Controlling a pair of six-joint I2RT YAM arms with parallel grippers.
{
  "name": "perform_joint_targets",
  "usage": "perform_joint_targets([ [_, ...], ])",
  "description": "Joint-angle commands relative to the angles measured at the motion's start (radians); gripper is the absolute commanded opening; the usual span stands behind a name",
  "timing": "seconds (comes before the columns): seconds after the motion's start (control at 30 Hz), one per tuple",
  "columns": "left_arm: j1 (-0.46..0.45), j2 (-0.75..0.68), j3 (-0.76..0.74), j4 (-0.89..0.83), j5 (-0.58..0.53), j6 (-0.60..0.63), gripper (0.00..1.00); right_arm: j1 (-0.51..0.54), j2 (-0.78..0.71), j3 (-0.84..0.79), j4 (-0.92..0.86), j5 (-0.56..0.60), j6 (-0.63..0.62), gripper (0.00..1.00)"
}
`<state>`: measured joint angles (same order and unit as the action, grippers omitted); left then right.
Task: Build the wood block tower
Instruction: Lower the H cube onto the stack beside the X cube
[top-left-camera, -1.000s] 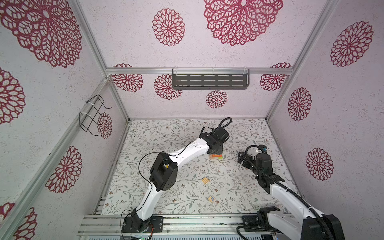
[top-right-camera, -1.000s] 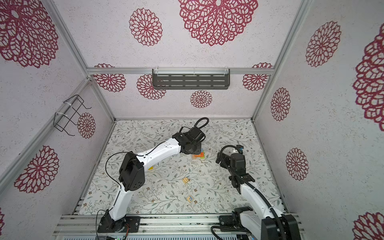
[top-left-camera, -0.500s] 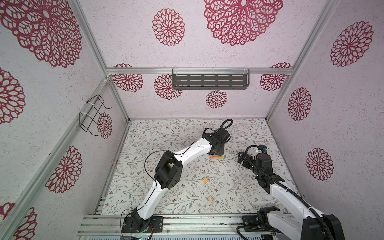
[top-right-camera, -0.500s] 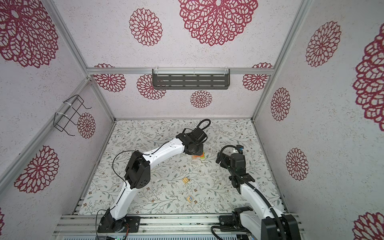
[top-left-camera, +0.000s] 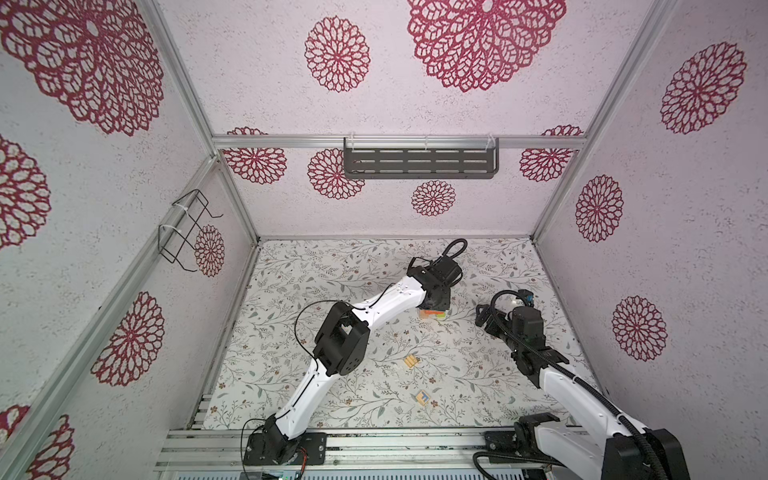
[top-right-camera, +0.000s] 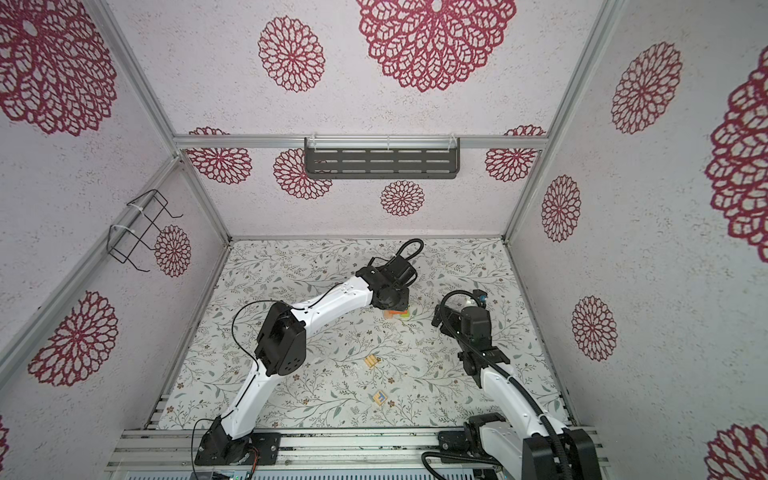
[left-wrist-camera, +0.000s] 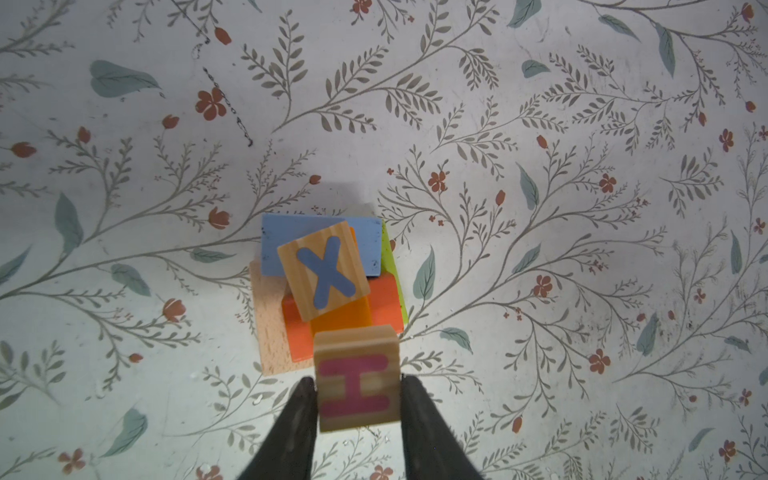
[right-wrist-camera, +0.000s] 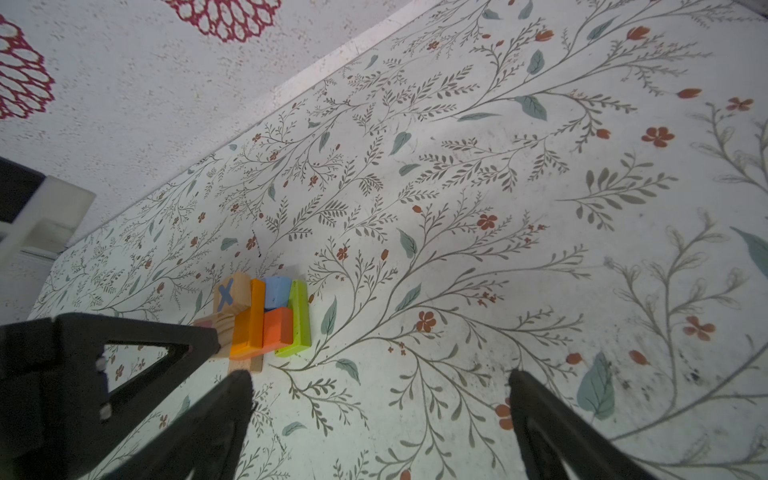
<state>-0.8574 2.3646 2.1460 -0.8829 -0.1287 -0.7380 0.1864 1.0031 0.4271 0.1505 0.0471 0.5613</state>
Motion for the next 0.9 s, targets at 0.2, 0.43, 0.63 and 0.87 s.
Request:
perform_joint_targets([
  [0.2, 0.005, 0.019, 0.017, 0.007, 0.005, -0.026, 0.36, -0.005, -0.011, 0.006, 0.003, -0.001, 0.009, 0.99],
  [0.43, 0.016, 0.025, 0.016, 0.012, 0.01, -0.027, 0.36, -0.005, -0.008, 0.005, 0.004, -0.004, 0.01, 0.99],
  [0.63, 0.021, 0.035, 0.027, 0.013, 0.014, -0.029, 0.36, -0.006, -0.001, 0.007, 0.009, -0.01, 0.009, 0.99],
  [0.87, 0.027, 0.044, 0.04, 0.012, 0.015, -0.026, 0.36, -0.007, 0.005, 0.006, 0.01, -0.011, 0.009, 0.99],
])
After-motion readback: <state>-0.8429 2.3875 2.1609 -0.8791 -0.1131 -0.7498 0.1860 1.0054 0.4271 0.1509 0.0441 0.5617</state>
